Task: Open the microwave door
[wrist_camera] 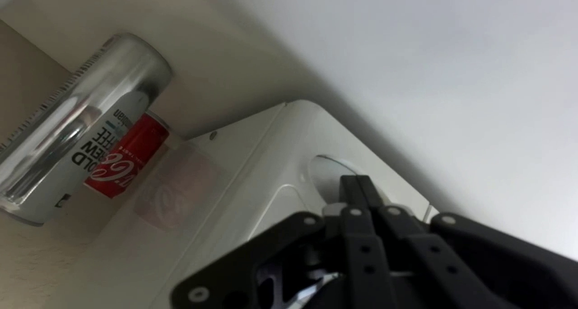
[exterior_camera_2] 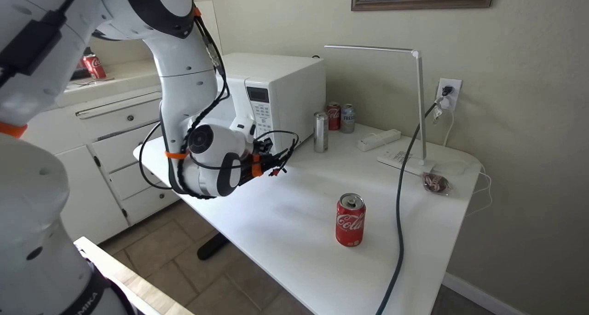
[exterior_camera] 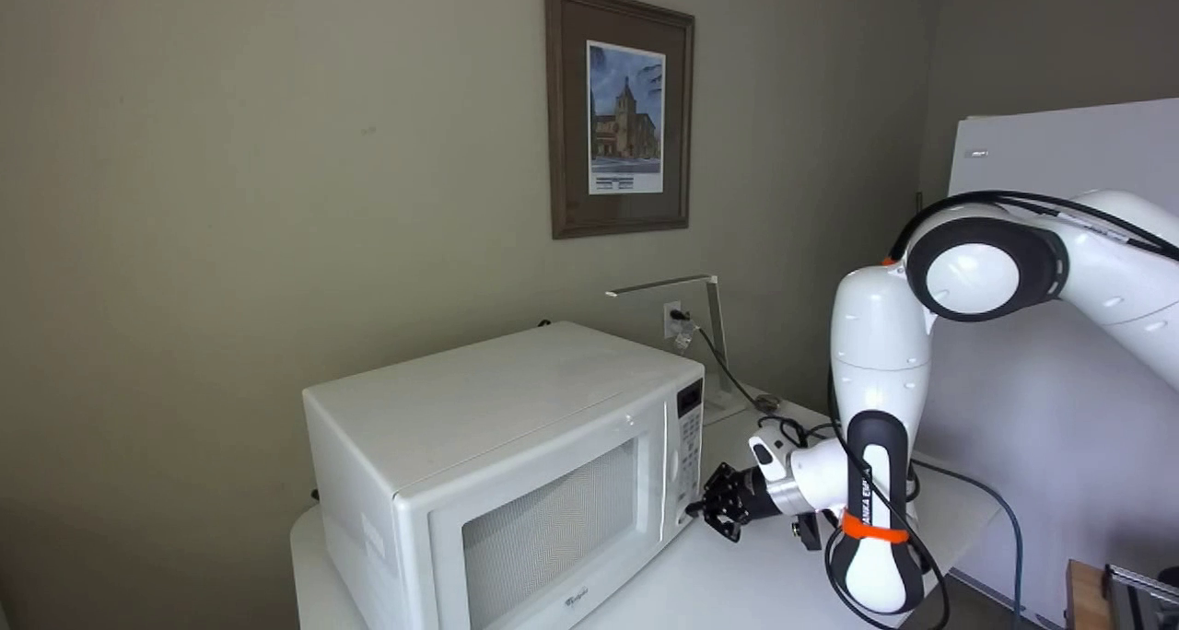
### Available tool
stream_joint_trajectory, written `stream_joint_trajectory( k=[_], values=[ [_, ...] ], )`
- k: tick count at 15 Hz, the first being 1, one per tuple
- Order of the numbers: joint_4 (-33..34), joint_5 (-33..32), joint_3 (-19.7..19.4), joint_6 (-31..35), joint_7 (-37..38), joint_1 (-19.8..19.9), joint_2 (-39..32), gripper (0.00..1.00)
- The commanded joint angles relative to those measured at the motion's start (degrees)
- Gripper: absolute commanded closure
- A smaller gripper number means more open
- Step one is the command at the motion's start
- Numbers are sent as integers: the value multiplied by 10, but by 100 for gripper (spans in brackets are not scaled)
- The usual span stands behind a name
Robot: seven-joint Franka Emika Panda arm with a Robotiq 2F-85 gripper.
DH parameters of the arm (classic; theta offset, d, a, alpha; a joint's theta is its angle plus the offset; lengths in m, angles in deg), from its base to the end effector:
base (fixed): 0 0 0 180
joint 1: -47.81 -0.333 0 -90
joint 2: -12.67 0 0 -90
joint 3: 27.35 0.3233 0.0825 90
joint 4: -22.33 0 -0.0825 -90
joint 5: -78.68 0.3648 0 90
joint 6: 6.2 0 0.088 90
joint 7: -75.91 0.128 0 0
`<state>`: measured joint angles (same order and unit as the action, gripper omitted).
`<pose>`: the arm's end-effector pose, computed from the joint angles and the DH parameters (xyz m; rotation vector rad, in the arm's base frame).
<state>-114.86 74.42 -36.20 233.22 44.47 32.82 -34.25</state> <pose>0.5005 0.0666 0.1264 2.3644 1.0491 1.3121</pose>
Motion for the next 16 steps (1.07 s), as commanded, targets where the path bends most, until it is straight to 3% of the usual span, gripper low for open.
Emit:
stream_joint_trajectory(
  k=[1, 2, 10, 13, 16],
  values=[
    [73, -1, 0, 10, -21, -9, -3, 100],
    [4, 0, -2, -6, -11, -1, 1, 99],
    [11, 0, -2, -6, -10, 0, -3, 100],
    [60, -38, -12, 54, -32, 6, -37, 100],
    [108, -52, -20, 24, -40, 5, -46, 100]
  ],
)
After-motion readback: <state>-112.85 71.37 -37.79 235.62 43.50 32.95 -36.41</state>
